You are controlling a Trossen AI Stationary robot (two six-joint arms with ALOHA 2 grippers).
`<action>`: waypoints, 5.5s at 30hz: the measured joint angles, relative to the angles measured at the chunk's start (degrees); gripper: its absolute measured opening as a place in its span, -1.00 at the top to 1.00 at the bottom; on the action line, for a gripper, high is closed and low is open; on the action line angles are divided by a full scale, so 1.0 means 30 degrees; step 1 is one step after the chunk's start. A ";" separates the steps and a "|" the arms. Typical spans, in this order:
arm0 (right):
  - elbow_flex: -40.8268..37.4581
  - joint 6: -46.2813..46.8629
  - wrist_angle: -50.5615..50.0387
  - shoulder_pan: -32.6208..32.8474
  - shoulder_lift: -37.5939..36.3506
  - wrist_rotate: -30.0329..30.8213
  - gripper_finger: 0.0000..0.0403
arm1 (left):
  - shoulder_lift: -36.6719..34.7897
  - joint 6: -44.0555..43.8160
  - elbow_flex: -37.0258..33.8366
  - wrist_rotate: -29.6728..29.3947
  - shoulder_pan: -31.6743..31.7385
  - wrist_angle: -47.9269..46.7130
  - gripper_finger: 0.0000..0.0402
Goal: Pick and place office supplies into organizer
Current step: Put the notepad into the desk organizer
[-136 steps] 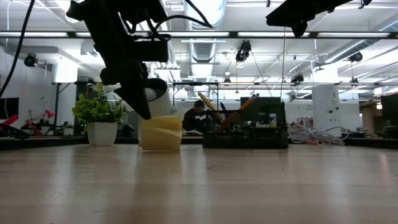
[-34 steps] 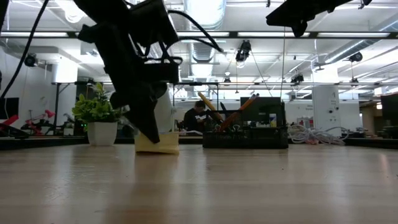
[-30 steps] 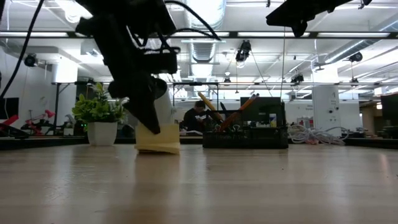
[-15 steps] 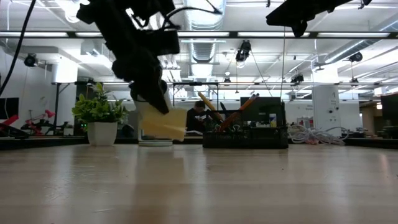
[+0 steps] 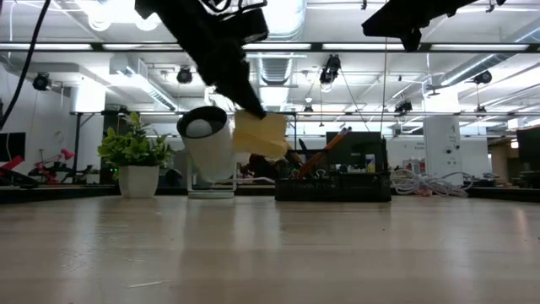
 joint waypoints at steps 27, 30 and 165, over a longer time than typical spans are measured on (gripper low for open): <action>0.0000 -0.2942 0.0456 0.0455 0.1333 -0.3287 0.38 | 0.0022 0.2390 0.1291 0.0148 0.1856 0.4056 1.00; 0.0000 -0.3772 0.1293 0.0797 0.2271 -0.3333 0.18 | 0.0022 0.2390 0.1301 0.0156 0.1856 0.4006 1.00; 0.4386 -0.6718 -0.4556 0.4080 0.8917 0.2736 -0.14 | 0.7067 -0.2791 0.0699 0.4155 0.1985 0.4263 0.96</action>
